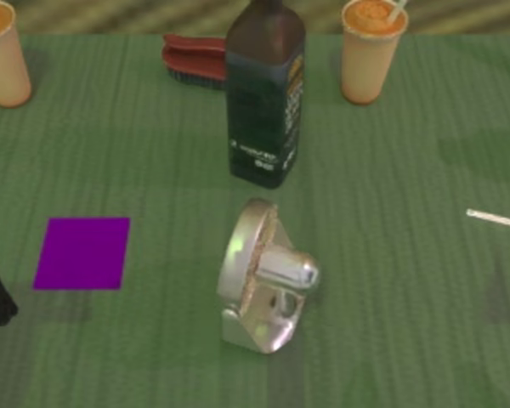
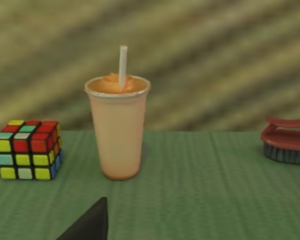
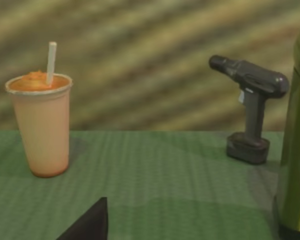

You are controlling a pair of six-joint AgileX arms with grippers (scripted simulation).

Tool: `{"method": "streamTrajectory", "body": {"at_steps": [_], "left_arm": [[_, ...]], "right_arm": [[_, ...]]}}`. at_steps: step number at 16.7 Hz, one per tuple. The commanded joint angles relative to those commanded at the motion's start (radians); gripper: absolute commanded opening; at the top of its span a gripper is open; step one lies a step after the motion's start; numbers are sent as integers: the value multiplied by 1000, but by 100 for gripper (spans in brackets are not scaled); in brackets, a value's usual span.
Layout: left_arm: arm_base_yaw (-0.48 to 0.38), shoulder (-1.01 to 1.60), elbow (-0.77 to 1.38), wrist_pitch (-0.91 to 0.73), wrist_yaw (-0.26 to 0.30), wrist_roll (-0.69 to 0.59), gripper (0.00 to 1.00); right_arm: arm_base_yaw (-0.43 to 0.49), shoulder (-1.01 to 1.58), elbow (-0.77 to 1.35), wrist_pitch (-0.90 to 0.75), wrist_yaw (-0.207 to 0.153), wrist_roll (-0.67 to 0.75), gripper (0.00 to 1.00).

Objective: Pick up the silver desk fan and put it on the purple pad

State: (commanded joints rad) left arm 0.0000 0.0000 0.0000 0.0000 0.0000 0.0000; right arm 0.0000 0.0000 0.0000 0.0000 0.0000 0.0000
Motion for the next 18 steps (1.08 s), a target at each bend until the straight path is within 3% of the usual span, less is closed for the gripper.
{"method": "streamTrajectory", "body": {"at_steps": [4, 8, 18], "left_arm": [[-15, 30, 29, -30, 0, -5, 100], [-94, 218, 209, -203, -2, -41, 100], [-431, 1185, 1156, -866, 2, -236, 100]], "right_arm": [[0, 0, 0, 0, 0, 0, 100], [0, 0, 0, 0, 0, 0, 100], [0, 0, 0, 0, 0, 0, 100]]}}
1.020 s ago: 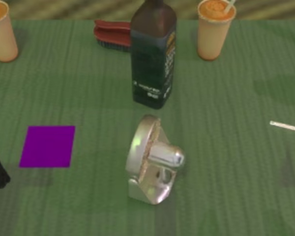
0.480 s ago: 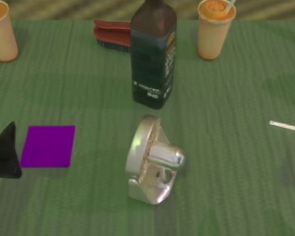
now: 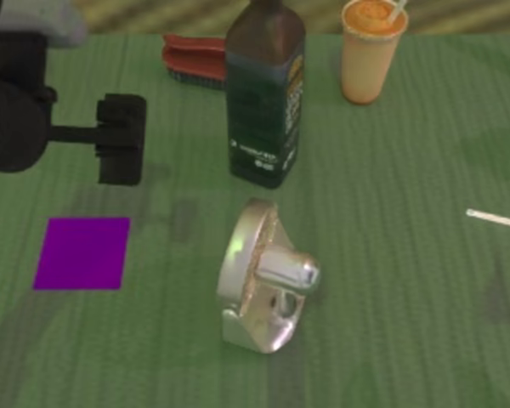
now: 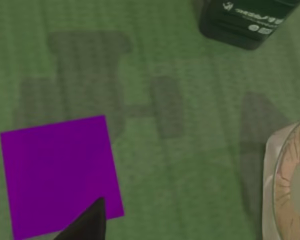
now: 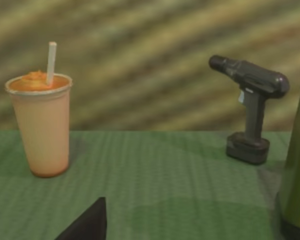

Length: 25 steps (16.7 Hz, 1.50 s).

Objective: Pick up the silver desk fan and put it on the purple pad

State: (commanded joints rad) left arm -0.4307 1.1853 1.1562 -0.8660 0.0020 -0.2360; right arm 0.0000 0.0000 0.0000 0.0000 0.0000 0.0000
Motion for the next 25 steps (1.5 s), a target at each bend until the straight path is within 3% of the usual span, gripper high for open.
{"method": "streamTrajectory", "body": {"at_steps": [6, 12, 19, 25], "left_arm": [[-189, 531, 519, -371, 3, -103, 100], [-297, 829, 775, -604, 1, -158, 100], [-301, 848, 789, -615, 1, -161, 100], [-302, 839, 617, -454, 1, -160, 100]], "right_arm": [[0, 0, 0, 0, 0, 0, 100], [0, 0, 0, 0, 0, 0, 100], [0, 0, 0, 0, 0, 0, 100], [0, 0, 0, 0, 0, 0, 100]]}}
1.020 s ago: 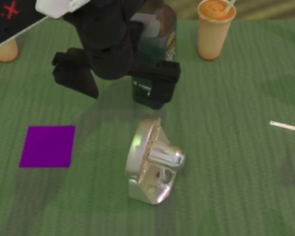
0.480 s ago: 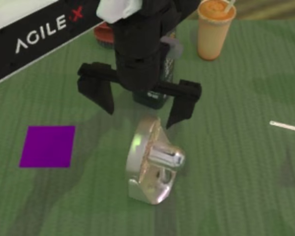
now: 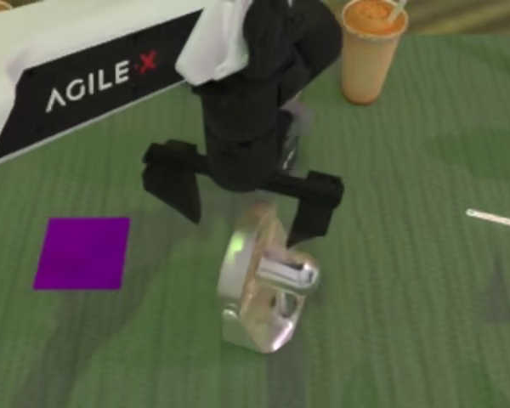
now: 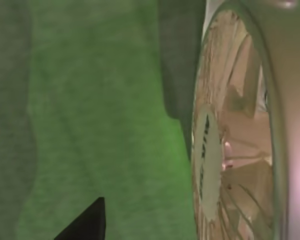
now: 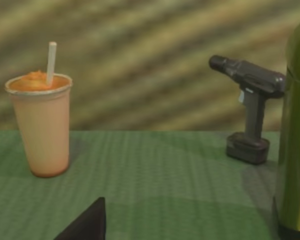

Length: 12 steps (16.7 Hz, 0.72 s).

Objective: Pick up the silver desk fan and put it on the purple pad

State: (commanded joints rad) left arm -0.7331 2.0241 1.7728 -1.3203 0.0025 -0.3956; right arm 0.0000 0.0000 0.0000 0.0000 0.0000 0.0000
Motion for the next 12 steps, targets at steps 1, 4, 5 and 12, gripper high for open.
{"method": "streamTrajectory", "body": {"at_steps": [1, 4, 5, 12], "left_arm": [[0, 0, -23, 22, 0, 0, 100], [-1, 0, -37, 37, 0, -1, 100], [-1, 0, -37, 37, 0, -1, 100], [-1, 0, -37, 37, 0, -1, 55]], "right_arm": [[0, 0, 0, 0, 0, 0, 100], [0, 0, 0, 0, 0, 0, 100], [0, 0, 0, 0, 0, 0, 100], [0, 0, 0, 0, 0, 0, 100]]}}
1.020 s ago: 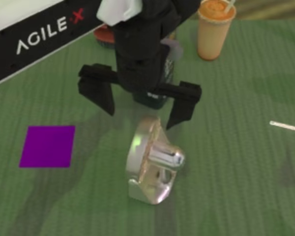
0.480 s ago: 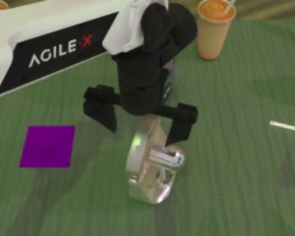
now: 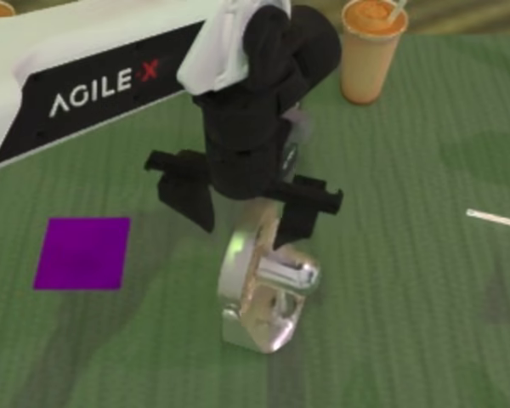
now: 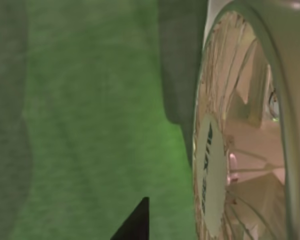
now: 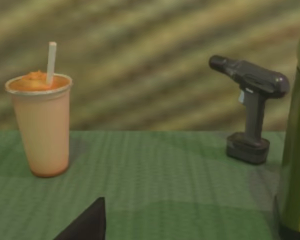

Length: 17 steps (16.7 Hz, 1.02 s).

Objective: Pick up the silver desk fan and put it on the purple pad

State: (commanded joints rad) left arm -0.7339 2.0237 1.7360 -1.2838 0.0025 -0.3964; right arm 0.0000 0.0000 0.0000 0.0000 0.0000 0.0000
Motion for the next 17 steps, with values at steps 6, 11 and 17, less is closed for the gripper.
{"method": "streamTrajectory", "body": {"at_steps": [6, 11, 17], "left_arm": [[0, 0, 0, 0, 0, 0, 10], [0, 0, 0, 0, 0, 0, 0], [1, 1, 4, -4, 0, 2, 0]], "right_arm": [[0, 0, 0, 0, 0, 0, 100], [0, 0, 0, 0, 0, 0, 100], [0, 0, 0, 0, 0, 0, 100]]}}
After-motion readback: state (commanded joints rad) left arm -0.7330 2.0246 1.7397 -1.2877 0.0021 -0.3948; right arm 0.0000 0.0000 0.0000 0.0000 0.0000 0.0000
